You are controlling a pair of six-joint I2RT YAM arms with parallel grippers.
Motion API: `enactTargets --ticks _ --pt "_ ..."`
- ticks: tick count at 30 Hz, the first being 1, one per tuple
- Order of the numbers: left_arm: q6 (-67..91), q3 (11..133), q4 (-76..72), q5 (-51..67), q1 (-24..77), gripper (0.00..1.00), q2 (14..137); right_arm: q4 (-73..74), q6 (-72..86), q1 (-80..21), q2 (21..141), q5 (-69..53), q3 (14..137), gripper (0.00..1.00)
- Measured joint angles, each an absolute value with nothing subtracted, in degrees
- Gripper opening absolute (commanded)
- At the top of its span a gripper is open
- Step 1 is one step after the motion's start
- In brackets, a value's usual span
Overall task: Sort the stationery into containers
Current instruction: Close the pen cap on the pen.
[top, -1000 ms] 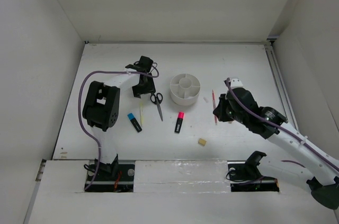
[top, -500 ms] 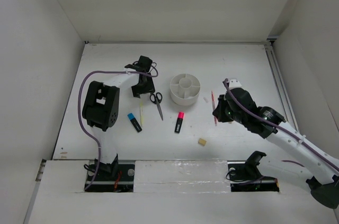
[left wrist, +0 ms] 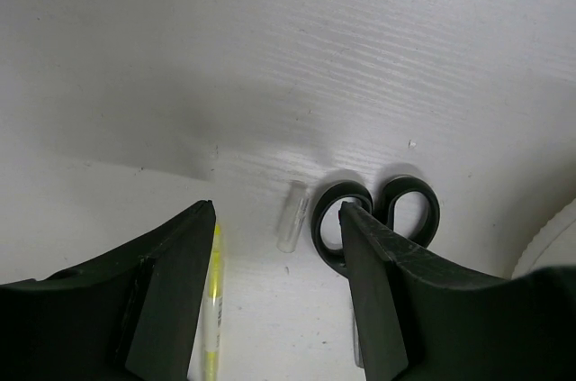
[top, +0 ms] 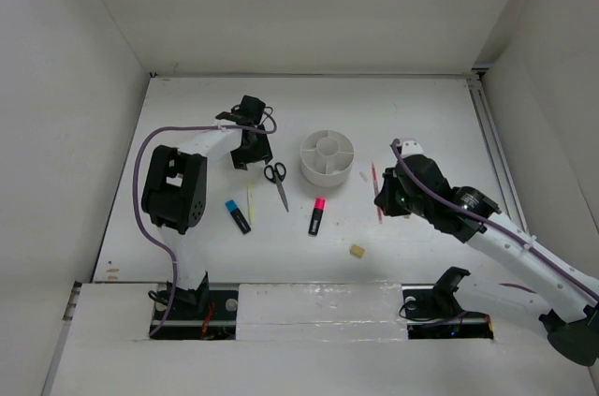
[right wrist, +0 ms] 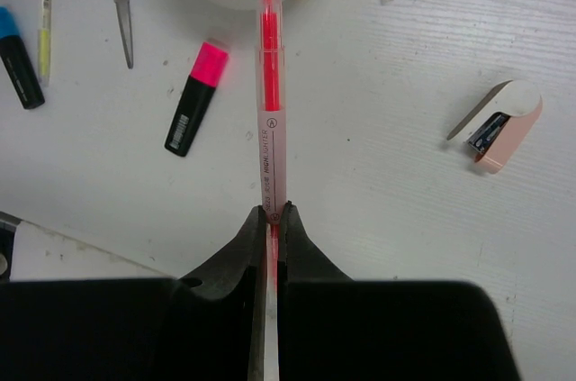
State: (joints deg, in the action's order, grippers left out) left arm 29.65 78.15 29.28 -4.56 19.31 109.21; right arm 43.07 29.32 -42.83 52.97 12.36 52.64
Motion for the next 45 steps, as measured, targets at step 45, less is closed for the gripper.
enactTargets --ticks 45 --pt "30.9 78.5 29.4 -4.6 18.5 0.53 112.0 43.0 28.7 -44.4 52.7 11.8 52.6 0.00"
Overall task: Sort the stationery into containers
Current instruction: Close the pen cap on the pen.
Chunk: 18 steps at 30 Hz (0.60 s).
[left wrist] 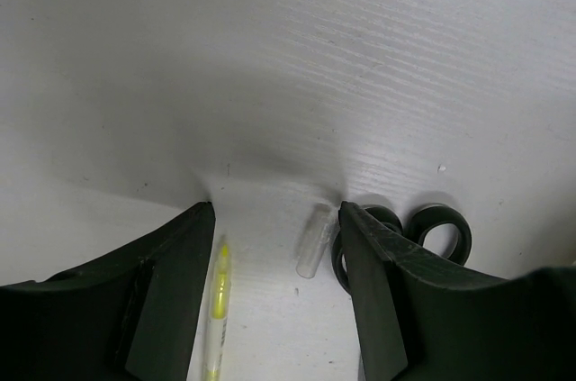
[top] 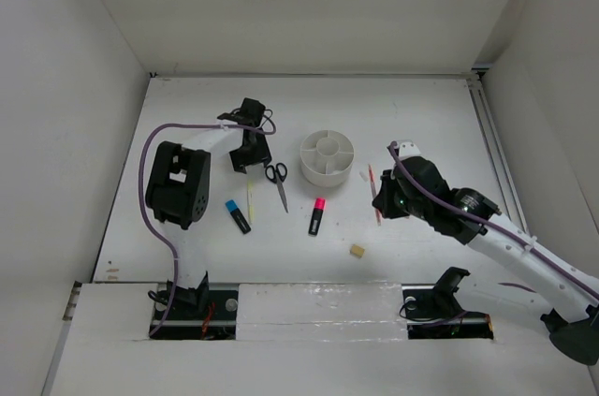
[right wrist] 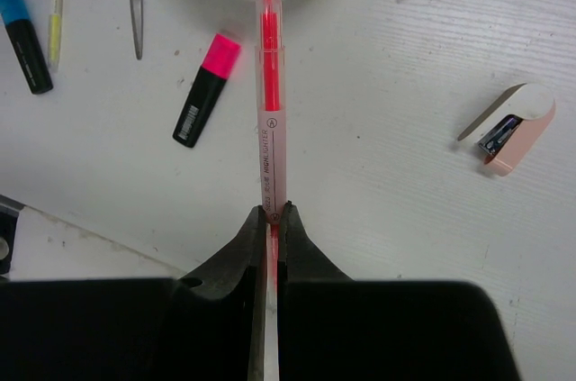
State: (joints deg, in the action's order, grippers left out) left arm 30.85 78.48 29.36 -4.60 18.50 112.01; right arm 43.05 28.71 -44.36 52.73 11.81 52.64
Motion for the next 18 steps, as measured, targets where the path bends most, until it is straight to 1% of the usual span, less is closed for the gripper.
enactTargets --ticks 7,11,14,18 --pt "30.3 78.5 29.5 -6.4 20.1 0.53 112.3 43.1 28.8 -44.8 51.9 11.9 52.6 0.00" --pt "30.3 78.5 29.6 -6.9 20.1 0.52 112.3 43.1 28.9 -45.1 51.6 12.1 52.6 0.00" --pt "30.1 78.5 29.6 -7.0 20.1 0.49 112.3 43.1 29.0 -45.3 51.6 12.3 52.6 0.00" --pt "30.0 78.5 29.8 -7.2 20.4 0.49 112.3 43.1 29.5 -45.5 51.3 12.4 52.6 0.00"
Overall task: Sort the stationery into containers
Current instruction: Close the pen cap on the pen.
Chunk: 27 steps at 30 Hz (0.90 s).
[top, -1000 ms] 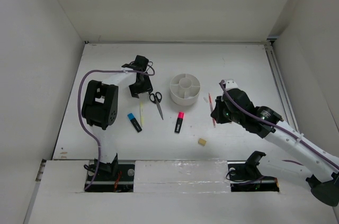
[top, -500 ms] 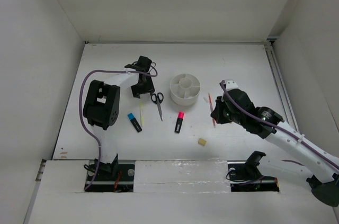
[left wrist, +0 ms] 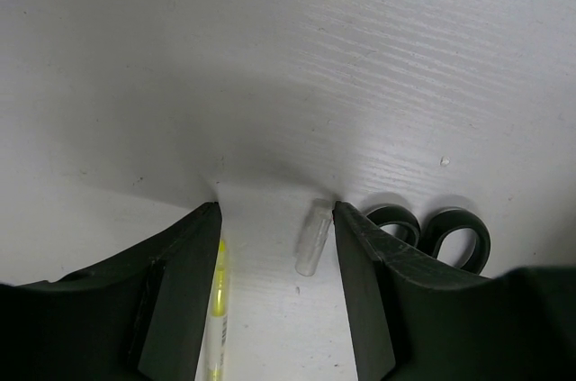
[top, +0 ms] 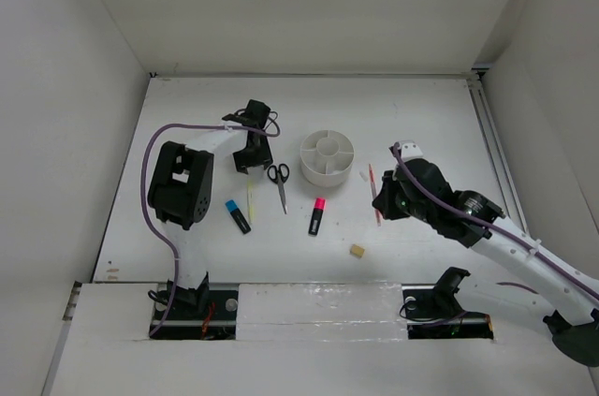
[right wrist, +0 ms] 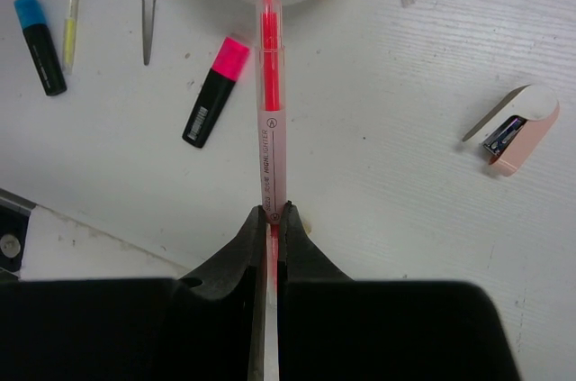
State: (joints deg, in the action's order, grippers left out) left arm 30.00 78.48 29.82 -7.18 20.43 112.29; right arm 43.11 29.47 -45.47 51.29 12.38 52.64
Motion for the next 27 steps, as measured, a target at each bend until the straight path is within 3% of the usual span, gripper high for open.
enactTargets --ticks 16,27 --pt "29.3 78.5 30.2 -8.8 22.0 0.47 112.5 43.1 29.8 -45.5 51.0 12.6 52.6 0.00" --pt "29.0 78.3 30.2 -9.1 23.2 0.36 112.4 43.1 29.8 -45.5 51.0 12.6 52.6 0.00"
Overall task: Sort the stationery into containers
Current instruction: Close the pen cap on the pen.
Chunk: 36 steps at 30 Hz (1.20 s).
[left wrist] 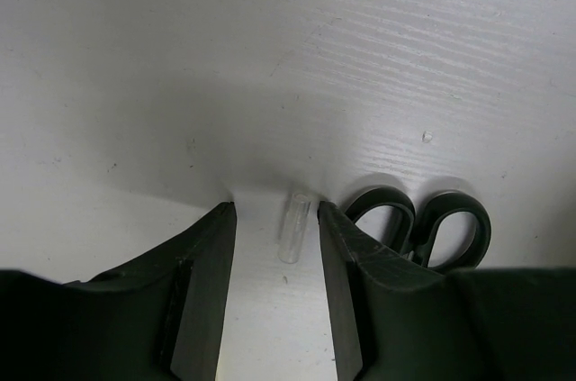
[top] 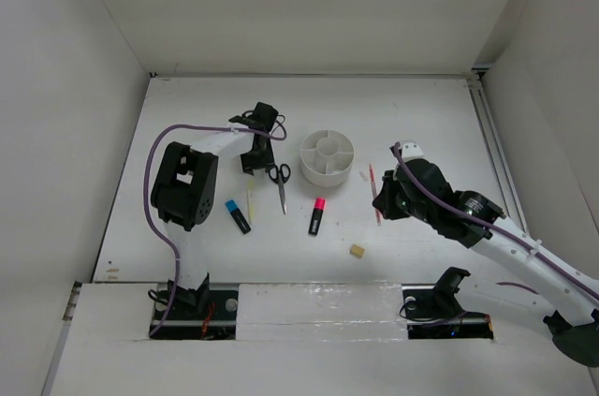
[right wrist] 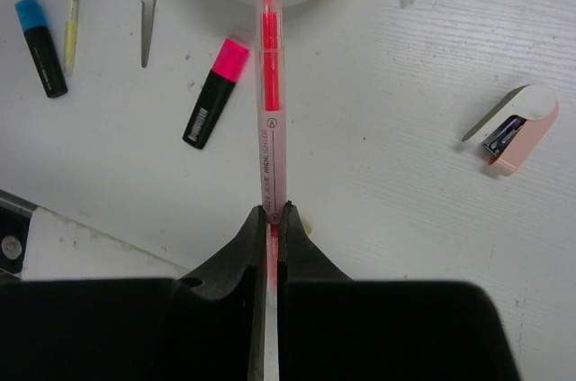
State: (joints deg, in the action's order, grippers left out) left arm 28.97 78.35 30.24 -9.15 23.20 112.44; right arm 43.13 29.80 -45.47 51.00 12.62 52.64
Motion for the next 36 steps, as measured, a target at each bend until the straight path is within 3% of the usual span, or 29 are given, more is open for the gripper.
enactTargets --ticks 11,20,31,36 --pt "29.0 78.1 29.9 -9.5 24.2 0.24 112.4 43.1 29.8 -45.5 51.0 12.6 52.6 0.00" --pt "29.5 77.8 29.5 -9.4 24.4 0.00 112.3 43.1 29.8 -45.5 51.0 12.6 52.6 0.00" --pt "29.6 78.1 30.7 -7.1 24.3 0.00 111.7 39.2 29.8 -45.5 50.0 10.2 51.2 0.00" --pt "29.6 84.8 34.4 -4.6 24.4 0.00 109.0 32.6 30.3 -45.5 48.4 4.5 49.6 0.00"
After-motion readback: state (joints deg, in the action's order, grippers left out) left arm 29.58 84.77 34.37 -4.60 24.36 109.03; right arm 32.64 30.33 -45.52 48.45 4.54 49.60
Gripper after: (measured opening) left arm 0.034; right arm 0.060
